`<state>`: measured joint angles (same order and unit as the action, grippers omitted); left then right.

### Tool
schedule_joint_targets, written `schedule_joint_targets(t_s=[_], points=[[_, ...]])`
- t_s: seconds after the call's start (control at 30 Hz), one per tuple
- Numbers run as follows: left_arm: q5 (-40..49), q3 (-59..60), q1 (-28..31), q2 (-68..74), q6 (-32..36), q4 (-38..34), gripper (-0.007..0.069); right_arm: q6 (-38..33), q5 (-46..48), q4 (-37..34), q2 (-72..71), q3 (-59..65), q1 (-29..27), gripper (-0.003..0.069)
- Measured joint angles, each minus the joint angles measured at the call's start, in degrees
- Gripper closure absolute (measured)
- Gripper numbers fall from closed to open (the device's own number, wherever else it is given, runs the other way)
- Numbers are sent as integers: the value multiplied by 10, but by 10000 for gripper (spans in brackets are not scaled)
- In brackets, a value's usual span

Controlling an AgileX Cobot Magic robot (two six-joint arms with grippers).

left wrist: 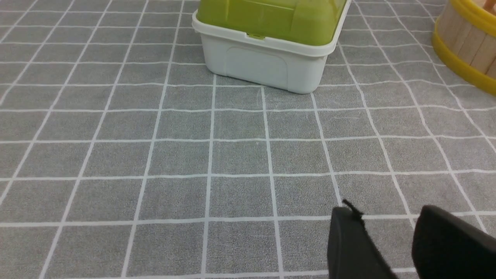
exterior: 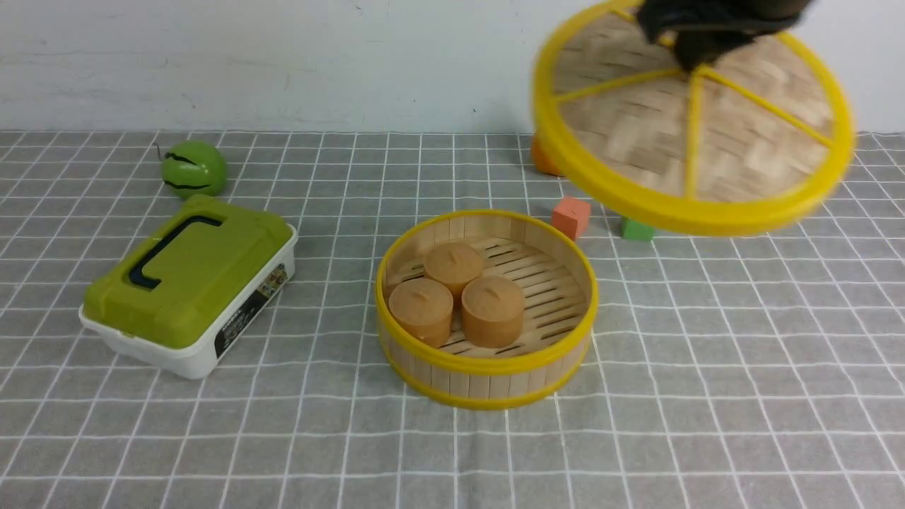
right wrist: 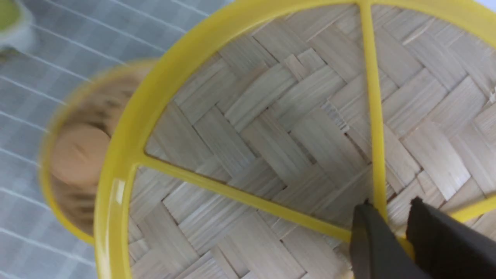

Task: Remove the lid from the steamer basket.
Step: Use the right arm to place the steamer lid on the table

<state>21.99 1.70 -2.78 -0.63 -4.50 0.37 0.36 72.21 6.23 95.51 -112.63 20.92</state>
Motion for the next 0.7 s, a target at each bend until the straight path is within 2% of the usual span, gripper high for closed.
schedule_joint_targets(t_s=[0.13,0.17,0.27,0.3,0.7], points=[[0,0,0,0,0,0,386,-13,-16,-16,-86,177,-76,578],[0,0,0,0,0,0,386,-14,-19,-18,-86,184,-79,578],[0,0,0,0,0,0,386,-15,-75,-42,-96,263,-113,578],[0,0,0,0,0,0,386,-16,-123,-57,-87,308,-128,578],[0,0,0,0,0,0,386,-19,-314,-71,71,342,-140,578]])
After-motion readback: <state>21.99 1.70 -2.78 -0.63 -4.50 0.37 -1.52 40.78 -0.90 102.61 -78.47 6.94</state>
